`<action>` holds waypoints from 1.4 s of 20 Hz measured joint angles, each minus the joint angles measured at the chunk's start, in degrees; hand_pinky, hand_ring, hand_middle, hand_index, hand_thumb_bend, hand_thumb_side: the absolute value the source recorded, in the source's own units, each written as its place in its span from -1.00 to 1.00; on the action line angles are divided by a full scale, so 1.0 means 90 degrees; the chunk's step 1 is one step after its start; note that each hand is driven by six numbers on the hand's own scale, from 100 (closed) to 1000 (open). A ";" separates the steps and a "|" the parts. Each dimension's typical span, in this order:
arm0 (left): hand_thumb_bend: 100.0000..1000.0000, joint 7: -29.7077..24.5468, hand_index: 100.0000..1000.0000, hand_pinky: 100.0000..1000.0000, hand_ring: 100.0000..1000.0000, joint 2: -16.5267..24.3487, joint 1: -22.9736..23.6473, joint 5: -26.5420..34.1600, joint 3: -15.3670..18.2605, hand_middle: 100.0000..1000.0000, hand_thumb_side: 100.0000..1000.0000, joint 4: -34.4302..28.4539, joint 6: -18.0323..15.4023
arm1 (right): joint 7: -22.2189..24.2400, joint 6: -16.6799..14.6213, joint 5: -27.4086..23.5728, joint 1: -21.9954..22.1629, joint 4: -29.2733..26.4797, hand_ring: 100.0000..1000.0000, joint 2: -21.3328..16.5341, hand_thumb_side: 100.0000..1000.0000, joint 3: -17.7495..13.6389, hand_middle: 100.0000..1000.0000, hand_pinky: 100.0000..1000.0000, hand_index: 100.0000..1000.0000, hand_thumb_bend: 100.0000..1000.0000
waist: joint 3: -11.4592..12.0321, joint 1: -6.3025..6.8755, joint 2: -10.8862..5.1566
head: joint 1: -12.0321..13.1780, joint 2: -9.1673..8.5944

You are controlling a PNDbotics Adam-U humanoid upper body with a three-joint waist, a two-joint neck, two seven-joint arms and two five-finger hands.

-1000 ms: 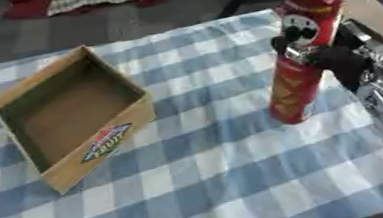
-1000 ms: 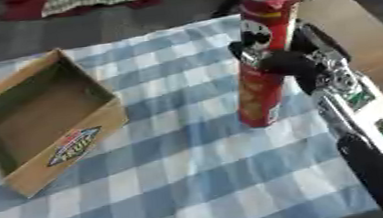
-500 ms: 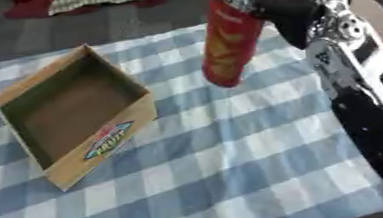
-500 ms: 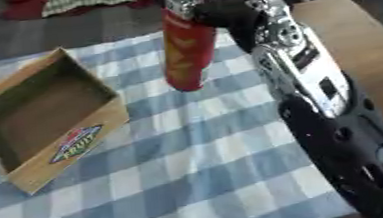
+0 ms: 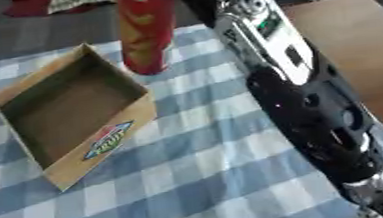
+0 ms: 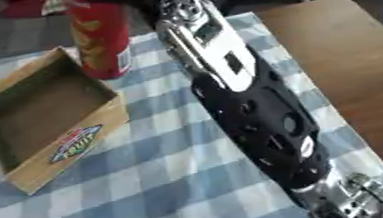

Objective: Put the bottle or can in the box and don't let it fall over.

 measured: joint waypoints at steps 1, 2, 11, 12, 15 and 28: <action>-0.46 -0.0026 0.45 1.00 0.50 0.0000 -0.0051 0.0004 -0.0024 0.76 -1.00 -0.0001 0.0004 | -0.0035 -0.0101 0.0164 -0.0162 0.0317 -0.10 0.0117 -1.00 0.0005 -0.18 0.58 -0.40 -1.00 | 0.0065 -0.0007 0.0020 | -0.0042 -0.0011; -0.46 -0.0057 0.45 1.00 0.50 -0.0001 -0.0107 0.0008 -0.0052 0.76 -1.00 -0.0001 0.0010 | -0.0055 -0.0243 0.0330 -0.0298 0.0660 -0.10 0.0243 -1.00 0.0005 -0.18 0.58 -0.40 -1.00 | 0.0132 -0.0022 0.0044 | -0.0086 -0.0034; -0.48 -0.0206 0.45 1.00 0.50 -0.0054 -0.0378 0.0053 -0.0182 0.74 -1.00 -0.0002 0.0046 | -0.0458 -0.1286 0.1523 -0.0688 0.2774 -0.10 0.1014 -1.00 -0.0186 -0.17 0.58 -0.40 -1.00 | 0.0619 -0.0134 0.0227 | -0.0430 -0.0161; -0.48 -0.0211 0.45 1.00 0.50 -0.0055 -0.0401 0.0056 -0.0194 0.74 -1.00 -0.0002 0.0048 | -0.0513 -0.1348 0.1616 -0.0713 0.2903 -0.10 0.1066 -1.00 -0.0204 -0.17 0.58 -0.40 -1.00 | 0.0670 -0.0150 0.0239 | -0.0460 -0.0163; -0.56 -0.0224 0.44 1.00 0.50 -0.0057 -0.0457 0.0059 -0.0198 0.74 -1.00 -0.0003 0.0058 | -0.0612 -0.1515 0.1851 -0.0841 0.3168 -0.10 0.1187 -1.00 -0.0236 -0.17 0.58 -0.40 -0.92 | 0.0786 -0.0223 0.0267 | -0.0534 -0.0168; -0.50 -0.0247 0.44 1.00 0.50 -0.0107 -0.0528 0.0059 -0.0199 0.74 -1.00 -0.0004 0.0082 | -0.0678 -0.1677 0.2095 -0.0890 0.3397 -0.10 0.1472 -1.00 -0.0265 -0.17 0.56 -0.41 -1.00 | 0.0927 -0.0350 0.0350 | -0.0807 -0.0215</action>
